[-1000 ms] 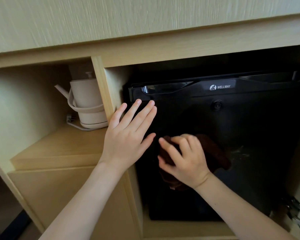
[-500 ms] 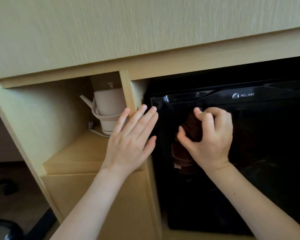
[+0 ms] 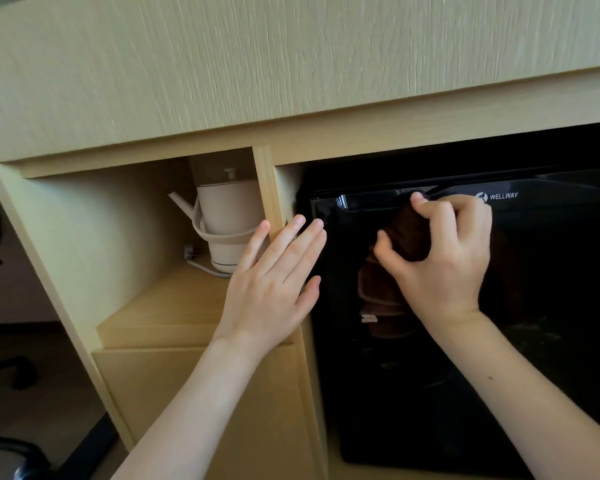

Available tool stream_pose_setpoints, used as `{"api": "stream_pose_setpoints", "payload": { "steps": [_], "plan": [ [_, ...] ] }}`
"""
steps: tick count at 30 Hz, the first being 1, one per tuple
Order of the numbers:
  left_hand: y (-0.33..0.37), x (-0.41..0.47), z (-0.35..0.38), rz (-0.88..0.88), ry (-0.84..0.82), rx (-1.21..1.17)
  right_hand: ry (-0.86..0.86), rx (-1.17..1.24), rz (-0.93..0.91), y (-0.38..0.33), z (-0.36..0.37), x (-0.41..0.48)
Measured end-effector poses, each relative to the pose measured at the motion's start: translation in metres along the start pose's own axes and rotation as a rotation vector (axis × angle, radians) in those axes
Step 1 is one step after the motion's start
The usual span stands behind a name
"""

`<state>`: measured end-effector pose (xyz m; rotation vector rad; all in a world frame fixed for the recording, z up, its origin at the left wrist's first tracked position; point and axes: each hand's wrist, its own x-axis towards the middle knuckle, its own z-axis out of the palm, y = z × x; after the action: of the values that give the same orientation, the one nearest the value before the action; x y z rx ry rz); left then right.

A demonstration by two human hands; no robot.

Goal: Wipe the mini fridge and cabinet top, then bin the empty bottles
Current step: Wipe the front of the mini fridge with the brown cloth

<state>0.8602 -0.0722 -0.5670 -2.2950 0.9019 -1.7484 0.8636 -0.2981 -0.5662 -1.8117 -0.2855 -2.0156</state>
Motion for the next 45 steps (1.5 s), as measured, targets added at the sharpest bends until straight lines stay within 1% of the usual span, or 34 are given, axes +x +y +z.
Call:
{"api": "stream_pose_setpoints", "payload": {
  "steps": [2,6,9,11,15,17,20,25,27,29,33,36,38,42,45],
  "plan": [
    [-0.001,0.000,0.000,0.005,-0.001,0.000,-0.059,0.009,-0.056,-0.011,0.008,-0.013],
    [-0.001,-0.001,-0.001,0.010,-0.013,-0.015,-0.325,0.034,-0.310,-0.020,0.006,-0.060],
    [0.000,0.000,0.000,0.000,-0.009,-0.025,-0.431,0.048,-0.385,-0.015,-0.005,-0.075],
    [0.000,0.000,0.000,0.000,0.000,-0.038,-0.414,0.068,-0.337,-0.011,-0.007,-0.065],
    [-0.001,-0.002,-0.001,-0.002,-0.001,-0.107,-0.226,0.066,-0.123,-0.011,-0.001,-0.023],
    [-0.004,-0.002,-0.002,0.011,-0.022,-0.143,-0.175,0.062,-0.072,-0.014,0.005,-0.009],
    [-0.010,-0.004,-0.003,0.044,-0.048,-0.182,-0.196,0.080,-0.123,-0.024,0.014,-0.010],
    [-0.016,-0.013,-0.005,0.049,-0.063,-0.275,-0.467,0.112,-0.413,-0.027,0.008,-0.045],
    [-0.017,-0.015,-0.005,0.045,-0.065,-0.293,-0.516,0.094,-0.447,-0.024,0.002,-0.052],
    [-0.017,-0.015,-0.005,0.032,-0.055,-0.314,-0.484,0.080,-0.401,-0.021,-0.002,-0.046],
    [-0.016,-0.015,-0.005,0.026,-0.057,-0.345,-0.265,0.071,-0.172,-0.016,0.003,-0.014],
    [-0.017,-0.015,-0.008,0.036,-0.065,-0.352,-0.191,0.059,-0.100,-0.025,0.012,-0.003],
    [-0.017,-0.014,-0.009,0.036,-0.074,-0.349,-0.203,0.070,-0.112,-0.035,0.019,-0.012],
    [-0.013,-0.013,-0.015,0.025,-0.084,-0.322,-0.342,0.069,-0.304,-0.042,0.019,-0.043],
    [-0.006,-0.005,-0.019,0.010,-0.051,-0.265,-0.392,0.068,-0.337,-0.031,0.007,-0.052]
  ]
}}
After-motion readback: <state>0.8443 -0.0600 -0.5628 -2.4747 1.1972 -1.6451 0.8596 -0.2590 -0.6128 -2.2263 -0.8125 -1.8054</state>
